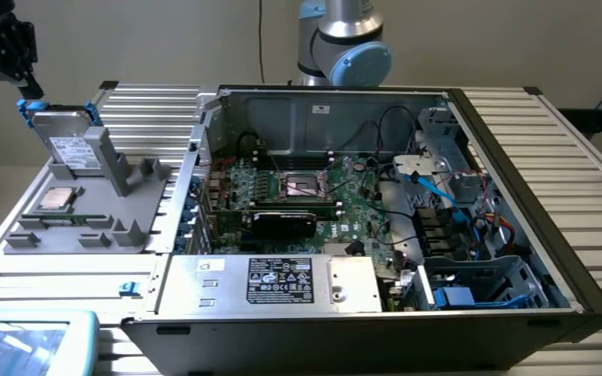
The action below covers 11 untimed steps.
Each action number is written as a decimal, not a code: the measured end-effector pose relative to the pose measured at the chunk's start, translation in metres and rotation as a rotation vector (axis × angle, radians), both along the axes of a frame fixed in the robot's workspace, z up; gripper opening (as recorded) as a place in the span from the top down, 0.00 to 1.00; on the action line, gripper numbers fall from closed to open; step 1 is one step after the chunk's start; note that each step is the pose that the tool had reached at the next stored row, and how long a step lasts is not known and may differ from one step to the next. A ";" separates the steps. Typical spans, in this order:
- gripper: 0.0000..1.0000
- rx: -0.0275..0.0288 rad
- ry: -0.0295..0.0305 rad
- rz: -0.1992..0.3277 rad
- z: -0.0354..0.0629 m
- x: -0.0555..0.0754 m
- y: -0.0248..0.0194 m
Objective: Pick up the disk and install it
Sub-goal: 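Pick up the disk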
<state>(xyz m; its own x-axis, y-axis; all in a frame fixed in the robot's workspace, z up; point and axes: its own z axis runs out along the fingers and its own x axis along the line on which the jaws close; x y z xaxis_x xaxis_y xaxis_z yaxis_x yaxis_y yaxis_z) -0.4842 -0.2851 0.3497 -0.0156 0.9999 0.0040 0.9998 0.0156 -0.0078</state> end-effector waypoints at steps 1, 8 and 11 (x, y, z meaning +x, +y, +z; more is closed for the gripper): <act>0.89 -0.0005 0.0000 -0.006 0.0000 0.000 0.0000; 0.89 -0.0006 0.0000 -0.007 0.0000 0.000 0.0001; 0.82 -0.0006 0.0001 -0.007 0.0000 0.000 0.0001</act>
